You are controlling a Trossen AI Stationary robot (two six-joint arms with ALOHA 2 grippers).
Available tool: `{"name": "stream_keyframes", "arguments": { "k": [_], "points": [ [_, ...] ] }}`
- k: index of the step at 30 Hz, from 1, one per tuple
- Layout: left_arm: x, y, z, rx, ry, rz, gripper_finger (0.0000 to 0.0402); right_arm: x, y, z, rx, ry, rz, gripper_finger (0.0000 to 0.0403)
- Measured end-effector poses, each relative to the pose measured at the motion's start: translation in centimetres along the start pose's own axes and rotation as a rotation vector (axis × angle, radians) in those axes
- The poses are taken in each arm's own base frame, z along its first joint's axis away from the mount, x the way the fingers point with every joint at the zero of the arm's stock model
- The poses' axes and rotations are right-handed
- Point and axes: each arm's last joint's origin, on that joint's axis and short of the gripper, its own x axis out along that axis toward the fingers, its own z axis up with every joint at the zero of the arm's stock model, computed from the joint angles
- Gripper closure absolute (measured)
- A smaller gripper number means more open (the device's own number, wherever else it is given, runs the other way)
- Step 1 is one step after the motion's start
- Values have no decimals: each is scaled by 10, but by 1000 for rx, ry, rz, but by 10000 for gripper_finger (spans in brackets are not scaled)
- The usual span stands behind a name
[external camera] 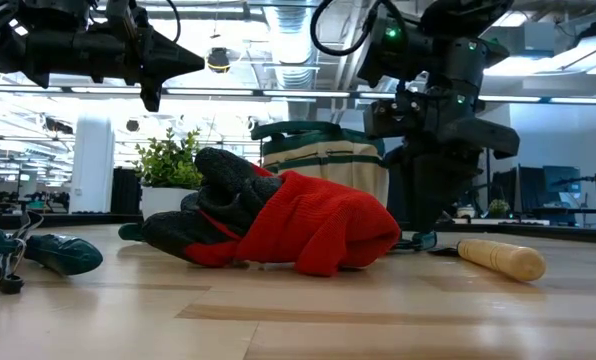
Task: Pick & Place Garden tools in Gardening bag
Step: Put the top right shear scissor into the gardening bag
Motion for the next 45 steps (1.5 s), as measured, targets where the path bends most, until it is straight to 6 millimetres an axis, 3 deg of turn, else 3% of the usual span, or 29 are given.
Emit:
{"name": "stream_keyframes", "arguments": {
  "k": [9,19,34,45],
  "points": [
    [0,0,0,0,0,0,399,-3,13,-2,-186,32,9,284],
    [0,0,0,0,3,1,399,-5,14,1,-224,11,-15,284],
    [0,0,0,0,2,0,399,16,2,-3,-182,48,-13,284],
    [0,0,0,0,2,0,399,15,0,-2,-121,31,-19,301]
  ]
}}
